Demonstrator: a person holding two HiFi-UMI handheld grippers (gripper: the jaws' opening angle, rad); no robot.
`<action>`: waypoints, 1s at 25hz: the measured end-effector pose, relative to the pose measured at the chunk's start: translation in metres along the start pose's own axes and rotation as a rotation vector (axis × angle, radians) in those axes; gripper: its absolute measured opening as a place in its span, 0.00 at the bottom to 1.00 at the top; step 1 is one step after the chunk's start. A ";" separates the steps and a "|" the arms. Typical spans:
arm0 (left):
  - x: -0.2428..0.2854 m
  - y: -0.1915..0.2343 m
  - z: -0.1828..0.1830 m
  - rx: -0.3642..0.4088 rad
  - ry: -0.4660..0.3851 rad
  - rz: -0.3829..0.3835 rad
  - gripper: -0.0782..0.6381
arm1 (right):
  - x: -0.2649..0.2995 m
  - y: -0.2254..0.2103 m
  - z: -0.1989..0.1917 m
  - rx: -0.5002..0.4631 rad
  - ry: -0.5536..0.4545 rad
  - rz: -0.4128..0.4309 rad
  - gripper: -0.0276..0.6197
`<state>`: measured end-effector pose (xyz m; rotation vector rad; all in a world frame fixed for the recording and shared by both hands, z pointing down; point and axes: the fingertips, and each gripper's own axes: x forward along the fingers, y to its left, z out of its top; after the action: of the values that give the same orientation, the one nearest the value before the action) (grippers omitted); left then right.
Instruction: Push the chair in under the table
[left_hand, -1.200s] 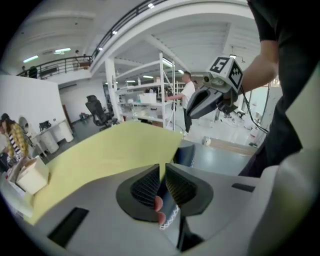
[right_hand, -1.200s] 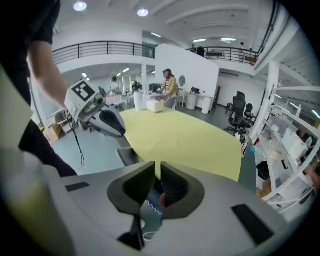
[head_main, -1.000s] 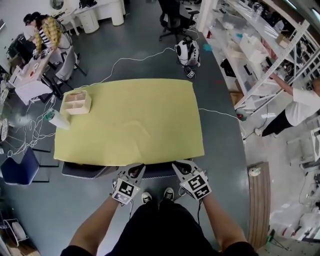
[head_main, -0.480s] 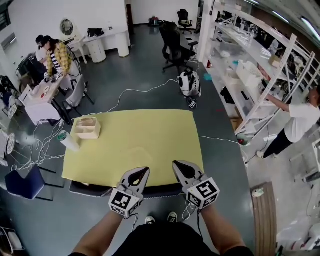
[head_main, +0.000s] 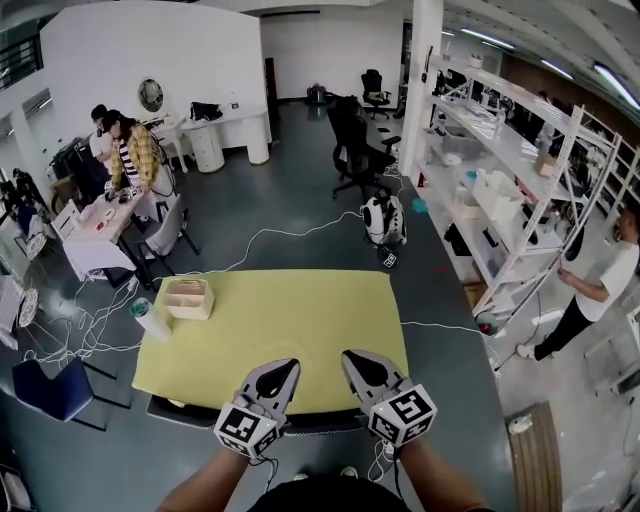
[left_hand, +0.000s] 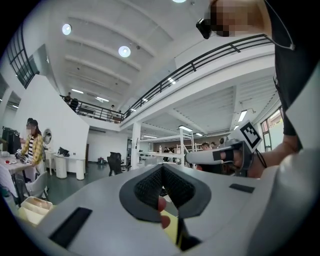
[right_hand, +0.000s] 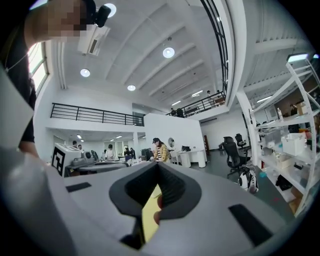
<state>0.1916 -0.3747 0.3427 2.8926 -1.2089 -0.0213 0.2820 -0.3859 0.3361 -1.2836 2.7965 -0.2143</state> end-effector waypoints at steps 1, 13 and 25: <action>-0.002 0.001 0.004 -0.007 -0.005 0.003 0.12 | 0.000 0.002 0.002 0.014 -0.005 0.000 0.06; -0.029 0.019 0.035 -0.077 -0.101 0.035 0.12 | -0.006 0.017 0.037 0.004 -0.087 0.004 0.06; -0.052 0.028 0.035 -0.105 -0.115 0.081 0.12 | -0.009 0.020 0.028 0.011 -0.045 -0.035 0.06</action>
<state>0.1347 -0.3569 0.3090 2.7843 -1.2998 -0.2467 0.2758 -0.3686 0.3055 -1.3185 2.7336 -0.1996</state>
